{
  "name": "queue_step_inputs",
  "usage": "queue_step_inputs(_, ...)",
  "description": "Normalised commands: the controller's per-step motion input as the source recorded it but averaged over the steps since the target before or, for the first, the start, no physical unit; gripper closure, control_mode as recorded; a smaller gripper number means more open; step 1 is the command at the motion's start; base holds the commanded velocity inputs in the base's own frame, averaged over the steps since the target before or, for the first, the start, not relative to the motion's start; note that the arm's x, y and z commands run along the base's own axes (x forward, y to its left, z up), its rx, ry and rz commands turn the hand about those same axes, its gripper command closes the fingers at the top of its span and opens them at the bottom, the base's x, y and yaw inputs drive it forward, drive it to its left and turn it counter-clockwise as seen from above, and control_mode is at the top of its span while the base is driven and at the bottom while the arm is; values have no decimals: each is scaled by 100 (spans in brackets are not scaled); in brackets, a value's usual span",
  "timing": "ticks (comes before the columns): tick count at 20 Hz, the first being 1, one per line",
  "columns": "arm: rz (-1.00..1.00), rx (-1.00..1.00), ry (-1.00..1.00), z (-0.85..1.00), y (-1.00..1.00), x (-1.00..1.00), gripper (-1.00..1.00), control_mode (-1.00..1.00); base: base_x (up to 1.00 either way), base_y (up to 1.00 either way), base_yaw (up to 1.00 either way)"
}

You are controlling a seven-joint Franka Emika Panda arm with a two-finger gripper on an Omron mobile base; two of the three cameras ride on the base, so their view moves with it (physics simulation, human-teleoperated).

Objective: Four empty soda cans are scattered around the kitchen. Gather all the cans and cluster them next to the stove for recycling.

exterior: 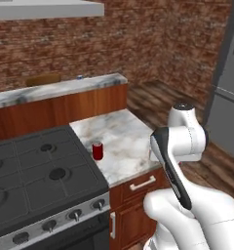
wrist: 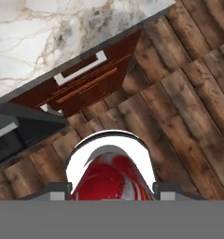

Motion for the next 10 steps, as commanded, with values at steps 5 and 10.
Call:
queue_step_inputs(5, 0, 0, 0, 0, 0, 0, 100, 100, 61, -14, 25)
queue_step_inputs(10, 0, 0, 0, 0, 0, 0, 100, 100, 66, -1, 31)
